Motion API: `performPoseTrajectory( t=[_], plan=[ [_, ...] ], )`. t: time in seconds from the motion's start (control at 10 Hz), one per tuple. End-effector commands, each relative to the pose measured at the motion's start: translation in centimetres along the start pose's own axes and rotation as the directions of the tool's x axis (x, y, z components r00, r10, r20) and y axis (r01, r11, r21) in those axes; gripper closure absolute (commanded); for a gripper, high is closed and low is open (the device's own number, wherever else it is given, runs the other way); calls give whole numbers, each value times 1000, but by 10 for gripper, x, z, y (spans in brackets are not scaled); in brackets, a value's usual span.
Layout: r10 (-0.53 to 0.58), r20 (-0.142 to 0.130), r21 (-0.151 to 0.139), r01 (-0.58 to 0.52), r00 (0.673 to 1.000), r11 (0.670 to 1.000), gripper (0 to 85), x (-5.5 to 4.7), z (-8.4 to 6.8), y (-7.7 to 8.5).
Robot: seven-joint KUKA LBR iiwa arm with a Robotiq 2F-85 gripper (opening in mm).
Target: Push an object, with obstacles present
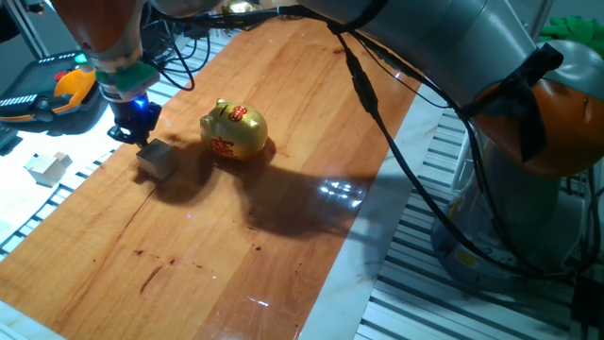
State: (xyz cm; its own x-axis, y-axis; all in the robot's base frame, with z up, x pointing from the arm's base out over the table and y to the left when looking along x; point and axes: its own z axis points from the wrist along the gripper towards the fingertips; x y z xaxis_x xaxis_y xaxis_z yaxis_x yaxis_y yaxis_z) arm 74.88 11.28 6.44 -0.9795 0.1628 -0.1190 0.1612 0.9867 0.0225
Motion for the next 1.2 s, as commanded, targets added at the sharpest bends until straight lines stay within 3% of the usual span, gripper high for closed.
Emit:
performPoseTrajectory(
  t=[0.0, 0.4, 0.7, 1.1],
  plan=[
    [-5, -5, 8, 5, 1000, 1000, 850, 1, 1, 1],
    [-21, -27, 25, 22, 999, 999, 850, 3, 2, 3],
    [-50, -60, 39, 53, 997, 998, 850, 4, 1, 3],
    [-60, -71, 38, 63, 996, 997, 850, 12, 3, 4]
  ],
)
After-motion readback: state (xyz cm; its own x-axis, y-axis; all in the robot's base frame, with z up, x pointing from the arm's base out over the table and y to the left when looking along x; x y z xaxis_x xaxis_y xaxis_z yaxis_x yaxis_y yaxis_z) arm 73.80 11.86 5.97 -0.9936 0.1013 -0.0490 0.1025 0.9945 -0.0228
